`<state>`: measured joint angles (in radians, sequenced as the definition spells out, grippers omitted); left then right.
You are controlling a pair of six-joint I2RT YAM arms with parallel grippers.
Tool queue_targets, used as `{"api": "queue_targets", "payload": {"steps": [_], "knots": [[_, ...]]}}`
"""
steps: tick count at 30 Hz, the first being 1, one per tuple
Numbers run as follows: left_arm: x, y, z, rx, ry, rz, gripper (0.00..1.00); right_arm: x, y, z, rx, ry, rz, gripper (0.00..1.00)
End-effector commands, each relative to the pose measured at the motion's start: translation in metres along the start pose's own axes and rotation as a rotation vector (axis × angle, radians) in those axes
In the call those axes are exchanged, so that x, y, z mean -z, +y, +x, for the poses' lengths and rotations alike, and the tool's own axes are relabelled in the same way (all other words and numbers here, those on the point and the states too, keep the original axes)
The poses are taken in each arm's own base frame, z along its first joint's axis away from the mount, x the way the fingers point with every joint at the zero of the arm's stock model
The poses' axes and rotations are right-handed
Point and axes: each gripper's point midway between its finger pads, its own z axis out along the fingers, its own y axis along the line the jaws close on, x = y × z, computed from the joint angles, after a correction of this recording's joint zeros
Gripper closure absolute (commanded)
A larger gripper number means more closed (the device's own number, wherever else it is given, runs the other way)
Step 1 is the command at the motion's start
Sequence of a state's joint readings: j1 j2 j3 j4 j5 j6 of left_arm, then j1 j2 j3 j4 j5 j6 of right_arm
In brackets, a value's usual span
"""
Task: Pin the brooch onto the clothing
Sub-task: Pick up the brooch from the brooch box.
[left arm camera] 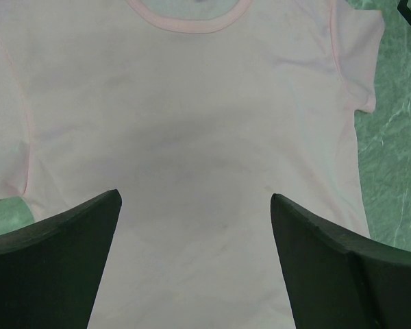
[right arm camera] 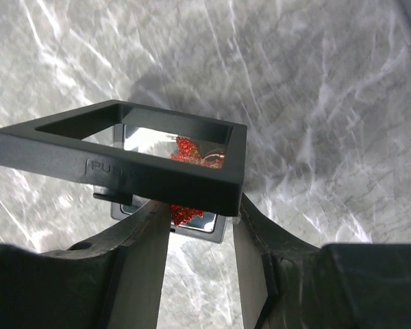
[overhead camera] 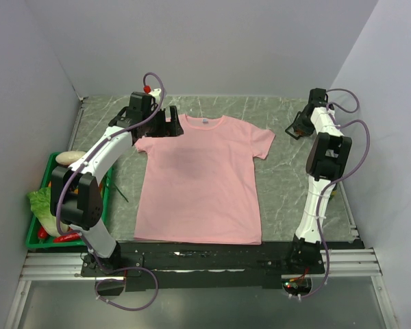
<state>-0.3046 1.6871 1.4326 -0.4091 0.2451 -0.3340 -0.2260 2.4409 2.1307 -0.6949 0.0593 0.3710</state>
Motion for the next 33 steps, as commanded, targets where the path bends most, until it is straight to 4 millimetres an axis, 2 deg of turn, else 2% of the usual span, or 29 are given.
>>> {"api": "queue_targets", "payload": {"steps": [1, 5, 11, 16, 17, 18, 20, 21, 23, 24, 26, 27, 28, 29, 30, 32, 33], "knots": [[0.017, -0.012, -0.025, -0.037, -0.078, 0.022, 0.04, 0.039, 0.003, -0.029, 0.018, -0.095, -0.038, 0.66], [0.019, -0.013, -0.026, -0.038, -0.080, 0.027, 0.04, 0.056, 0.003, -0.037, 0.020, -0.133, -0.048, 0.67], [0.022, -0.015, -0.028, -0.039, -0.089, 0.032, 0.04, 0.073, 0.003, -0.037, 0.025, -0.151, -0.058, 0.67], [0.027, -0.019, -0.031, -0.041, -0.099, 0.045, 0.04, 0.082, -0.001, -0.029, 0.040, -0.150, -0.049, 0.68], [0.027, -0.019, -0.031, -0.042, -0.100, 0.047, 0.04, 0.091, 0.002, -0.030, 0.045, -0.164, -0.055, 0.68], [0.028, -0.020, -0.031, -0.041, -0.102, 0.050, 0.04, 0.089, 0.001, -0.021, 0.052, -0.148, -0.057, 0.68], [0.029, -0.022, -0.031, -0.038, -0.101, 0.062, 0.03, 0.103, 0.011, -0.021, 0.068, -0.176, -0.100, 0.68], [0.030, -0.024, -0.031, -0.036, -0.102, 0.067, 0.04, 0.102, 0.017, -0.008, 0.086, -0.153, -0.115, 0.68], [0.030, -0.027, -0.032, -0.034, -0.103, 0.084, 0.04, 0.118, 0.024, -0.008, 0.102, -0.186, -0.138, 0.68], [0.030, -0.028, -0.031, -0.034, -0.101, 0.088, 0.03, 0.119, 0.031, 0.005, 0.126, -0.170, -0.153, 0.68], [0.031, -0.032, -0.031, -0.034, -0.103, 0.099, 0.03, 0.137, 0.043, 0.007, 0.164, -0.198, -0.186, 0.68], [0.031, -0.032, -0.031, -0.035, -0.101, 0.100, 0.04, 0.142, 0.046, 0.014, 0.183, -0.191, -0.197, 0.68], [0.031, -0.035, -0.030, -0.038, -0.099, 0.106, 0.04, 0.149, 0.058, 0.023, 0.219, -0.190, -0.217, 0.68], [0.032, -0.037, -0.030, -0.043, -0.101, 0.111, 0.04, 0.164, 0.067, 0.026, 0.238, -0.199, -0.258, 0.68], [0.032, -0.039, -0.029, -0.046, -0.097, 0.116, 0.04, 0.167, 0.070, 0.037, 0.258, -0.185, -0.273, 0.68], [0.034, -0.047, -0.028, -0.071, -0.100, 0.134, 0.04, 0.189, 0.093, 0.055, 0.319, -0.179, -0.361, 0.68], [0.035, -0.051, -0.028, -0.080, -0.102, 0.146, 0.04, 0.191, 0.094, 0.065, 0.329, -0.157, -0.383, 0.68]]}}
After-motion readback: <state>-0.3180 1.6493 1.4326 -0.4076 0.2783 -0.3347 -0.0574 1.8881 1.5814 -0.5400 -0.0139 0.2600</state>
